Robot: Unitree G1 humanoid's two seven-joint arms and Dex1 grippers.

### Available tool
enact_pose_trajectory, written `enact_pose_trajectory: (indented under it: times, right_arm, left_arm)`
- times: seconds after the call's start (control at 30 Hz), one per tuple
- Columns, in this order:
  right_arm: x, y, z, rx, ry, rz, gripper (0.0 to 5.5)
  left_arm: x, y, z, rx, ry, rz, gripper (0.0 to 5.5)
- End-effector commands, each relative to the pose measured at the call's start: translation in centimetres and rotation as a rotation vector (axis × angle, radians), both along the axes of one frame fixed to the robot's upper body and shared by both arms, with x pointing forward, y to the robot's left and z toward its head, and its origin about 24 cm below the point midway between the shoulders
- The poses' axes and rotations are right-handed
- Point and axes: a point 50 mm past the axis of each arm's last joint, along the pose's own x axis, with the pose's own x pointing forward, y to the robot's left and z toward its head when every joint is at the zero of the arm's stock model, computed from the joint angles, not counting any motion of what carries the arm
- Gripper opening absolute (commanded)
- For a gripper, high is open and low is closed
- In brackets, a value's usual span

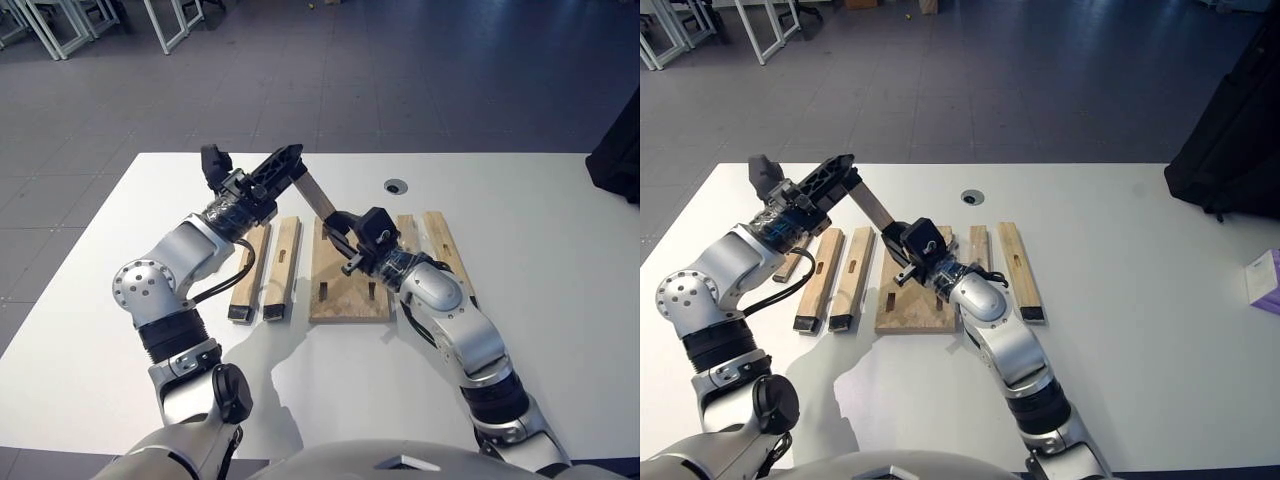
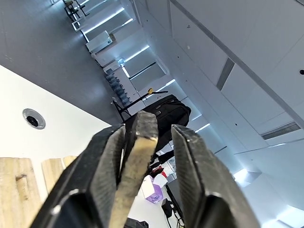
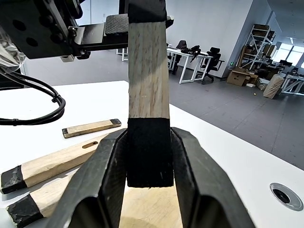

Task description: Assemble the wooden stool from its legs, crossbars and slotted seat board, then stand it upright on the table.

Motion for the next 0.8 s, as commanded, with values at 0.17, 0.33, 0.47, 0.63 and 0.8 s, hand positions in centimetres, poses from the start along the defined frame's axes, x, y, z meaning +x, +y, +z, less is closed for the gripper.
enact_pose_trajectory:
  times: [0.17, 0.33, 0.47, 0.63, 0.8]
  right_arm:
    - [-0.2, -0.1, 0.1, -0.008, 0.011, 0.003, 1.27]
    - [-0.1, -0.4, 0.0, -0.016, 0.011, -0.004, 1.27]
    - [-0.1, -0.6, 0.1, -0.012, 0.008, 0.007, 2.07]
    - [-0.6, -0.9, -0.3, -0.008, 0.035, -0.009, 2.92]
    - [-1.6, -1.8, -1.4, -0.035, 0.083, -0.097, 3.56]
  left_arm:
    - [0.1, 0.3, -1.7, 0.178, 0.077, 0.021, 0.65]
    - [-0.3, 0.7, -1.6, 0.215, 0.06, -0.017, 0.46]
    - [0.0, 2.1, -1.3, 0.264, 0.063, 0.071, 0.44]
    - [-0.4, 5.5, 0.2, 0.323, 0.043, 0.287, 0.44]
    - [-2.4, 9.5, 2.6, 0.557, 0.0, 0.644, 0.44]
